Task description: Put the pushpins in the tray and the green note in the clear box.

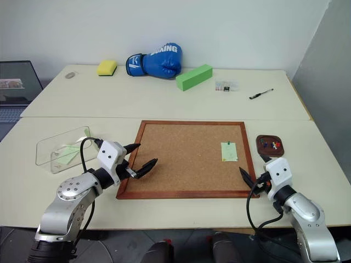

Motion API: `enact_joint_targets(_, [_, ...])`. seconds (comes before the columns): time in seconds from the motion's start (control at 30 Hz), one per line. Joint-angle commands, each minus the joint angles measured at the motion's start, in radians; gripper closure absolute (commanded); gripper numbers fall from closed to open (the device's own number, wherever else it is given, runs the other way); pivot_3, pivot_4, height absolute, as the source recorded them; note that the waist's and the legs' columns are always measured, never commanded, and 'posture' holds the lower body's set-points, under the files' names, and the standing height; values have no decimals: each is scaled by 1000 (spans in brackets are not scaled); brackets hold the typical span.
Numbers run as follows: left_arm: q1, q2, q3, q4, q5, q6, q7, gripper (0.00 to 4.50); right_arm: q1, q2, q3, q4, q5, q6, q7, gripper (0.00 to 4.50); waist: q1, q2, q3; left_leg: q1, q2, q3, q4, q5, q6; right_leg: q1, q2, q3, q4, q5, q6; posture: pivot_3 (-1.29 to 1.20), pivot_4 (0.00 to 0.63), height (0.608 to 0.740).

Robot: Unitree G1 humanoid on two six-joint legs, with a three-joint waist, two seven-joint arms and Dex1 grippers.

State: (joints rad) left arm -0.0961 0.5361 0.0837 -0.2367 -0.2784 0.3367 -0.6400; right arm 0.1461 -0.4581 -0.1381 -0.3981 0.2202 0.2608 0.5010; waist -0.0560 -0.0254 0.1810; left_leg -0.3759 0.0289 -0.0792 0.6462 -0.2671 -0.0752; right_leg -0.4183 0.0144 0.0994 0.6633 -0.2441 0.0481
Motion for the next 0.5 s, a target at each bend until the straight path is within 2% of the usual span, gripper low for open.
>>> enact_joint_targets(0.03, [-24,9,35,-8,-19,-37,-11,0,-6,-10,-24,-32,11,-18,3,44,0,0,0,0,0,0,0,0,0,0,0,0,0,0,0,0,150,740])
enact_joint_targets(0.23, [-30,35,20,-5,4,-9,-8,0,-5,-9,-17,-41,6,-21,1,44,0,0,0,0,0,0,0,0,0,0,0,0,0,0,0,0,150,740])
enact_joint_targets(0.5, [-88,32,28,4,-87,40,-66,0,-16,-2,-1,-52,2,-29,-2,44,0,0,0,0,0,0,0,0,0,0,0,0,0,0,0,0,150,740])
